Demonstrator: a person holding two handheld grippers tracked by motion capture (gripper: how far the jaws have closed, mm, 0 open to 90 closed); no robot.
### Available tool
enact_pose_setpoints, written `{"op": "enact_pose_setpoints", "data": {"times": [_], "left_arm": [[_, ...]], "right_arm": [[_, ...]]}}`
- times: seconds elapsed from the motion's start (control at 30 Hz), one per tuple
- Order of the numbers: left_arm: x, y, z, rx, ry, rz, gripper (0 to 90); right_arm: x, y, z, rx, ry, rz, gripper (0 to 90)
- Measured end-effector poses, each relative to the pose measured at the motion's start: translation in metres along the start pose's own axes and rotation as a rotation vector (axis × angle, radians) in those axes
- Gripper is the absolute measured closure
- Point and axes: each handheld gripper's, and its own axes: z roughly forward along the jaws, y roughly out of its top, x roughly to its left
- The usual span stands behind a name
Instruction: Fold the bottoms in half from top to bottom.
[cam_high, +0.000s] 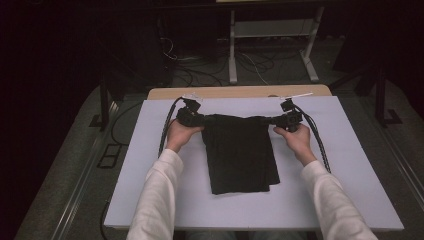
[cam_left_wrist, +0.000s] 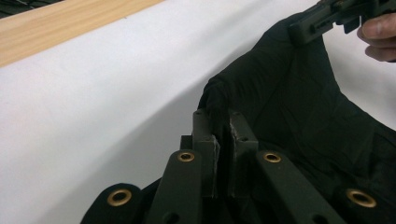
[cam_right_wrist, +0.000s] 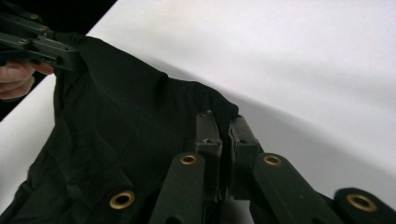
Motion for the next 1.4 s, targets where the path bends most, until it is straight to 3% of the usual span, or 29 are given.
{"op": "enact_pose_setpoints", "data": {"times": [0.17, 0.4, 0.63, 0.8, 0.93, 1.0, 1.1, 1.13, 1.17, 1.27, 1.4], "left_arm": [[0.011, 0.004, 0.015, 0.005, 0.005, -0.024, 83.3], [0.022, 0.001, 0.032, -0.005, 0.025, -0.073, 82.0], [0.021, -0.002, 0.038, 0.008, 0.049, -0.086, 79.0], [0.017, -0.006, 0.038, 0.028, 0.067, -0.082, 70.3], [0.014, -0.009, 0.036, 0.01, 0.089, -0.096, 60.9], [0.014, -0.009, 0.033, 0.004, 0.091, -0.104, 50.7], [0.012, -0.011, 0.028, -0.015, 0.106, -0.124, 40.3], [0.012, -0.011, 0.028, -0.015, 0.106, -0.124, 36.3], [0.013, -0.011, 0.026, -0.018, 0.107, -0.165, 31.5], [0.012, -0.012, 0.02, -0.032, 0.1, -0.173, 22.8], [0.01, -0.013, 0.013, -0.049, 0.097, -0.18, 10.0]], "right_arm": [[-0.009, 0.002, 0.006, -0.021, -0.039, 0.027, 84.5], [-0.022, 0.004, 0.012, -0.039, -0.059, 0.085, 83.7], [-0.022, 0.002, 0.019, -0.009, -0.097, 0.049, 82.2], [-0.022, 0.0, 0.017, 0.003, -0.103, 0.029, 78.9], [-0.023, -0.001, 0.016, -0.008, -0.102, 0.028, 74.7], [-0.023, -0.002, 0.015, -0.008, -0.102, 0.027, 72.0], [-0.023, -0.002, 0.013, -0.008, -0.111, 0.02, 60.5], [-0.023, -0.002, 0.013, -0.008, -0.111, 0.02, 60.5], [-0.022, -0.001, 0.011, -0.001, -0.105, 0.017, 53.5], [-0.019, 0.0, 0.007, 0.005, -0.128, -0.004, 39.4], [-0.013, -0.001, -0.004, -0.039, -0.168, -0.033, 20.3]]}}
